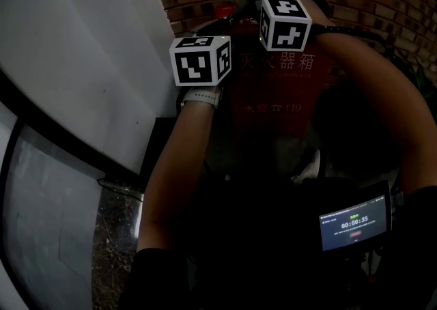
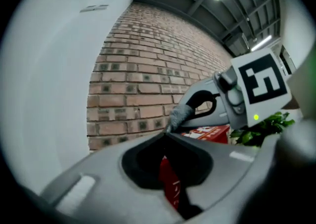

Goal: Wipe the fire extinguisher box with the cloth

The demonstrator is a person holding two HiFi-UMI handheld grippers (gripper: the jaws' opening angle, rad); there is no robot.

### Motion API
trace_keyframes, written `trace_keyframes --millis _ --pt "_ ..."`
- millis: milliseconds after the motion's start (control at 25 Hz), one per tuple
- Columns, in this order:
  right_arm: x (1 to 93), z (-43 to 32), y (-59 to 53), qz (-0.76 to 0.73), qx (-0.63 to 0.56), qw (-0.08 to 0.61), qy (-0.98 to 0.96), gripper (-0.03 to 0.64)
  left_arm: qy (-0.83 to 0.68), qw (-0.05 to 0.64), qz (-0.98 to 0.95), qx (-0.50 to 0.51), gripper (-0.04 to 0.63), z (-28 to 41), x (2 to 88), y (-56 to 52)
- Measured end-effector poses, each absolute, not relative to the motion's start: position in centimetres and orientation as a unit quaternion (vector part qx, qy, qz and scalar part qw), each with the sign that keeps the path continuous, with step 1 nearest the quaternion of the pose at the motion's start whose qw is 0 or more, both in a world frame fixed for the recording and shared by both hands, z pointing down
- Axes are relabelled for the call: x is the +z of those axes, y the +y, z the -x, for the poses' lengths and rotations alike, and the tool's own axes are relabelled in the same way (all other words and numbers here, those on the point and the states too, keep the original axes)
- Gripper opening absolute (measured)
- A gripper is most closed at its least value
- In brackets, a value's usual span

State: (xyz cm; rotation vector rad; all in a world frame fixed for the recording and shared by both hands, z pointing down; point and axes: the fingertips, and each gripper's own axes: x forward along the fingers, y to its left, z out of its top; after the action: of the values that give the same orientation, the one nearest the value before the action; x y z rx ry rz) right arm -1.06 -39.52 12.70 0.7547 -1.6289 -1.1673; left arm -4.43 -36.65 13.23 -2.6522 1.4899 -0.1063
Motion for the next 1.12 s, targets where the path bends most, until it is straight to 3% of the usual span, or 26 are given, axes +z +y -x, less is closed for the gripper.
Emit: trace_keyframes --millis 520,1120 --pt "15.4 4.3 -53.6 -0.321 -0.445 0.511 -0.662 0.028 0.490 0.008 0.870 -0.057 0.002 7.8 16.2 -43.4" --pt "19.0 6.1 -56.1 -0.260 -0.448 0.570 -0.638 0.024 0.493 0.021 0.868 -0.060 0.002 9.0 16.4 -44.0"
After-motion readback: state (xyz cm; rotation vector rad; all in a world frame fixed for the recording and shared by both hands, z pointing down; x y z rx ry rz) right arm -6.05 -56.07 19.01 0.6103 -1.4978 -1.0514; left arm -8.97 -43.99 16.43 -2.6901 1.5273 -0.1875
